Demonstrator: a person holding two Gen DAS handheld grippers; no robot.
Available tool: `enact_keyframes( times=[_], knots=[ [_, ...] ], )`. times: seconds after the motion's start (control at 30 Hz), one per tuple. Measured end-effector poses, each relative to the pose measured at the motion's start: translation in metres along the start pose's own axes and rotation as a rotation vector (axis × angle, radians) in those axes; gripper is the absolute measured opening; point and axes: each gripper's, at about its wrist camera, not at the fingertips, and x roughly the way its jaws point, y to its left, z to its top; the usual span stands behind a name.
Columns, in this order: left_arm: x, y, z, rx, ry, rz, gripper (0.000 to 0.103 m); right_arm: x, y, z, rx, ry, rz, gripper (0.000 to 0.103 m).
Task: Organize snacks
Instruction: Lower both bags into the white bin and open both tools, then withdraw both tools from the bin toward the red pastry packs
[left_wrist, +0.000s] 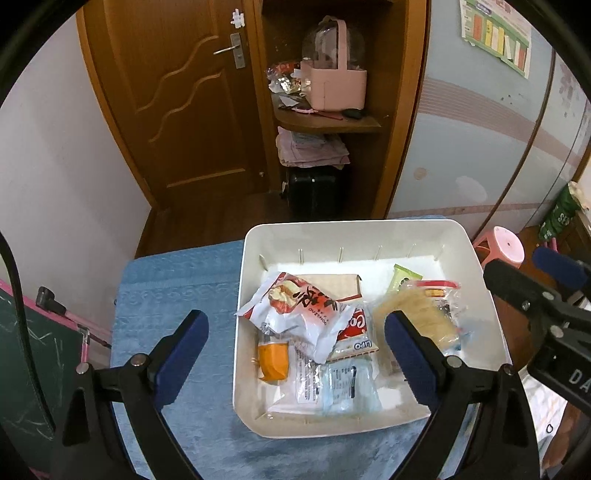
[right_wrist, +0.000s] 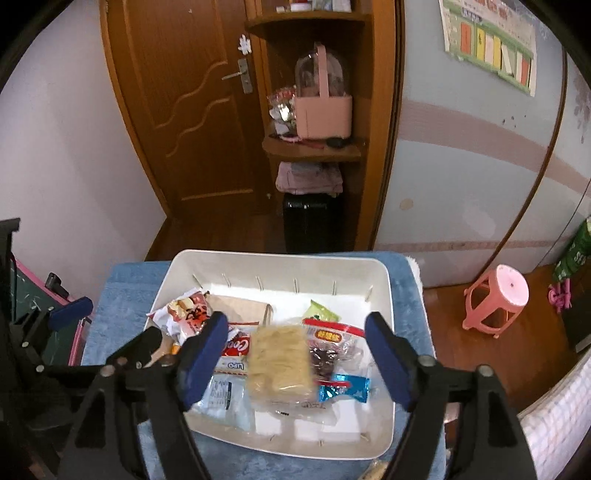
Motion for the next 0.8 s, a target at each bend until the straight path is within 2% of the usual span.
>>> enact_keyframes(
  times=[0.23, 0.5, 0.67, 0.8],
  knots=[
    [-0.022, 0.01, -0.009, -0.017, -0.008, 0.0, 0.096, -0.015, -0.001, -0.007, -0.002, 0.004, -0.002, 0.079],
    [-0.075, 0.019, -0.03, -0.006, -0.055, -0.003, 0.096, -0.053, -0.01, -0.031, -0.013, -0.007, -0.051, 0.079],
    [-0.109, 0.016, -0.052, 0.014, -0.079, -0.042, 0.096, -0.086, -0.008, -0.065, -0.087, -0.044, -0.158, 0.079],
    [-0.129, 0.006, -0.079, 0.045, -0.081, -0.092, 0.096, -0.109, -0.012, -0.099, -0.101, -0.063, -0.158, 0.079]
  ],
)
